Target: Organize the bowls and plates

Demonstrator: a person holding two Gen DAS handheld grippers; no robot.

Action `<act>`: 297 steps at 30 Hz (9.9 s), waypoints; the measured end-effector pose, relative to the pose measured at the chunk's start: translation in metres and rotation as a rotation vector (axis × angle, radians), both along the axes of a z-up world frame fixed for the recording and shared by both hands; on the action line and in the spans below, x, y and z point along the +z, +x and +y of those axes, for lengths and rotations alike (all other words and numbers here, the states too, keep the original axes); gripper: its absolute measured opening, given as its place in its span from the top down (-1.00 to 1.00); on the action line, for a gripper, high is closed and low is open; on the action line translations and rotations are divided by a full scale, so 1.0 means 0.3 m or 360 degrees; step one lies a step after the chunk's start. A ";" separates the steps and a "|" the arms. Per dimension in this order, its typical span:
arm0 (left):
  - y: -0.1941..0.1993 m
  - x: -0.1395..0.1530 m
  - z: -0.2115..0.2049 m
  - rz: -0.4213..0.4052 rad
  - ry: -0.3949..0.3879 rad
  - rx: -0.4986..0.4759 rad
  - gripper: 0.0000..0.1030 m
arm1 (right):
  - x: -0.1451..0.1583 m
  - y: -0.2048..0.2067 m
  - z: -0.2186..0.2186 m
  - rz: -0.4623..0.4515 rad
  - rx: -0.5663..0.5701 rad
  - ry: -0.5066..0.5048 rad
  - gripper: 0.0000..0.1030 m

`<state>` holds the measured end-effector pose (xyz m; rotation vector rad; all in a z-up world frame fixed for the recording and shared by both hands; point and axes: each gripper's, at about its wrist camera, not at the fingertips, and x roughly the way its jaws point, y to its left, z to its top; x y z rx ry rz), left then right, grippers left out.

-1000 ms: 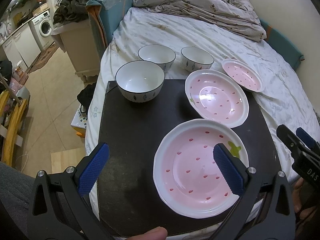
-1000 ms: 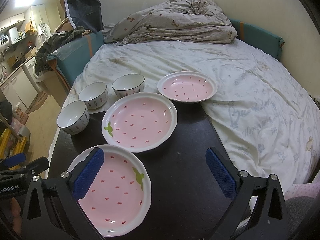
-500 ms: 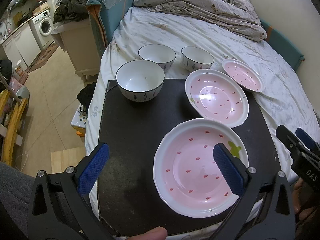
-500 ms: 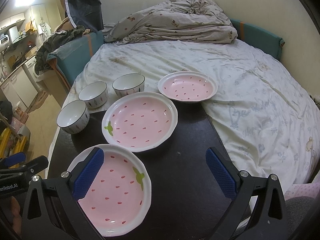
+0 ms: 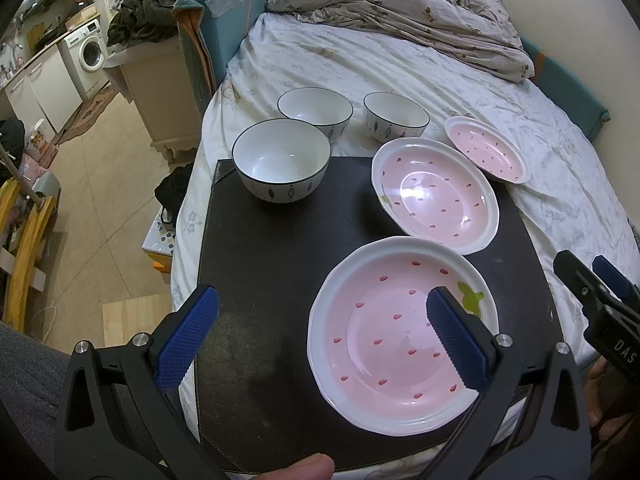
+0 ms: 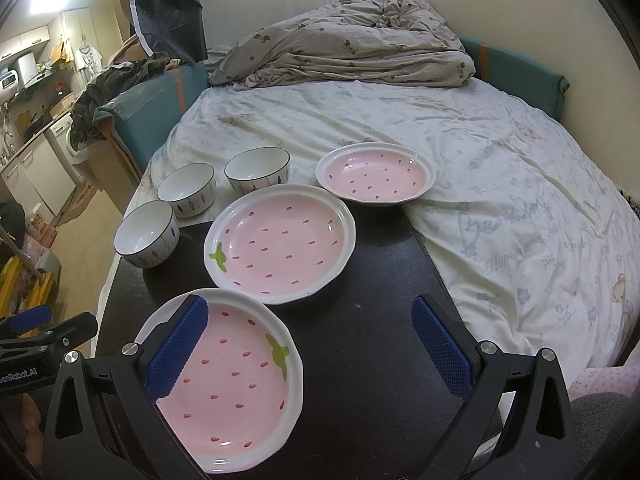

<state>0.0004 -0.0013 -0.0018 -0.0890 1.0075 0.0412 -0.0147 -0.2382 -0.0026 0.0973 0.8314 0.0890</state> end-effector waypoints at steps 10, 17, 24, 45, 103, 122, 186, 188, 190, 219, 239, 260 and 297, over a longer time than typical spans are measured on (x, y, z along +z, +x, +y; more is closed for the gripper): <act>-0.003 -0.009 0.010 0.0029 0.0002 -0.0001 -0.99 | -0.003 0.001 -0.003 0.0004 -0.0004 0.0002 -1.00; 0.040 -0.018 0.026 0.0129 0.0043 0.0003 -0.99 | -0.005 0.009 -0.019 0.0036 -0.0006 0.0048 -1.00; 0.102 -0.038 0.047 0.0292 -0.0013 -0.0011 -0.99 | -0.009 0.051 -0.041 0.0189 0.0081 0.0098 -1.00; 0.176 -0.339 0.077 0.0832 -0.0408 0.0066 -0.22 | -0.374 0.191 -0.154 0.1016 0.0049 0.0516 -0.38; 0.171 -0.114 -0.011 0.0427 -0.0559 -0.0126 0.52 | -0.265 0.141 -0.060 0.0709 0.0322 0.0598 0.66; 0.477 -0.066 -0.117 0.0389 -0.0500 -0.0232 0.52 | -0.214 0.394 -0.174 0.0603 0.0155 0.0649 0.65; 0.699 -0.294 -0.160 0.0755 -0.0334 -0.0213 0.45 | -0.412 0.650 -0.195 0.0798 0.0045 0.0687 0.69; 0.697 -0.293 -0.162 0.0775 -0.0329 -0.0208 0.44 | -0.412 0.649 -0.196 0.0795 0.0044 0.0687 0.69; 0.696 -0.291 -0.165 0.0783 -0.0305 -0.0210 0.44 | -0.411 0.650 -0.196 0.0795 0.0047 0.0687 0.69; 0.664 -0.355 -0.204 0.0759 -0.0152 -0.0258 -0.36 | -0.371 0.644 -0.211 0.0763 0.0038 0.0498 0.62; 0.693 -0.404 -0.236 0.0789 -0.0238 -0.0254 -0.36 | -0.423 0.650 -0.248 0.0824 -0.0091 0.0693 -0.52; 0.639 -0.384 -0.246 0.0712 -0.0082 -0.0248 0.32 | -0.496 0.629 -0.133 0.0944 0.0111 0.0664 0.45; 0.594 -0.399 -0.147 0.0690 -0.0332 -0.0166 0.39 | -0.432 0.660 -0.156 0.0800 -0.0061 0.0661 0.38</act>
